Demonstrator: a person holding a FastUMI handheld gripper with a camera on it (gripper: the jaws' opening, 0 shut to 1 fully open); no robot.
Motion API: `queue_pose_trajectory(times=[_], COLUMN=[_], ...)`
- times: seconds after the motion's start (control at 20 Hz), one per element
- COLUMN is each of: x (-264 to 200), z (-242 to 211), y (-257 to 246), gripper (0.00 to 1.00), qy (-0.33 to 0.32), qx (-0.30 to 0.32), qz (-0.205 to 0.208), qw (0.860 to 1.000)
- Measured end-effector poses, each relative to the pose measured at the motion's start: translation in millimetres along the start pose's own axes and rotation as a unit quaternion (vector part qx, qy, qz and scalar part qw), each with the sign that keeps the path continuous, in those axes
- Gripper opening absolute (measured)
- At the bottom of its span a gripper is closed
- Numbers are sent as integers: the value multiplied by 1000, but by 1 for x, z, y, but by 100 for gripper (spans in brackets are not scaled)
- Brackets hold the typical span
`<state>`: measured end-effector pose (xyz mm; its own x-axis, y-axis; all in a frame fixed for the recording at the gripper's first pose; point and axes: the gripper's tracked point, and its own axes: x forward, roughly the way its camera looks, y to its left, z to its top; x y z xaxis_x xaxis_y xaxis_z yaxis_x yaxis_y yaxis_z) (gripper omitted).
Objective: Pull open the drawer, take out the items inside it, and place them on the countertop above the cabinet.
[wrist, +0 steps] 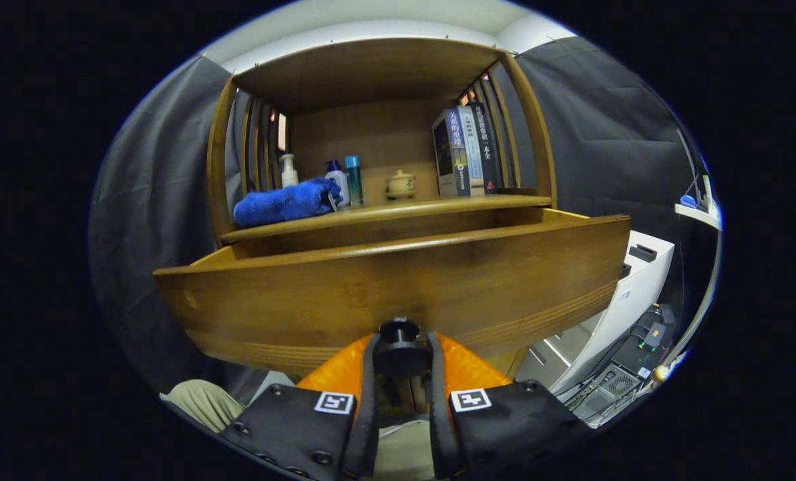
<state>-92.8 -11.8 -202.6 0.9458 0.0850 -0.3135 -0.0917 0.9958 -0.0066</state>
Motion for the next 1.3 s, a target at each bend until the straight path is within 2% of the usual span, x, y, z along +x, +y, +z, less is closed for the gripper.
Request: queue_pose_trajectory(times=[0.6, 0.9, 1.1, 1.25, 1.3], x=[-41, -47, -49, -58, -63], z=[-12, -15, 4, 25, 36], y=[3, 3, -5, -13, -16], gripper=[39, 40, 54, 75, 76], qy=[-9, 3, -13, -26, -38], qx=[-7, -3, -25, -38, -35], qz=[-8, -2, -22, -41, -47], qw=[1000, 1000, 999, 998, 998])
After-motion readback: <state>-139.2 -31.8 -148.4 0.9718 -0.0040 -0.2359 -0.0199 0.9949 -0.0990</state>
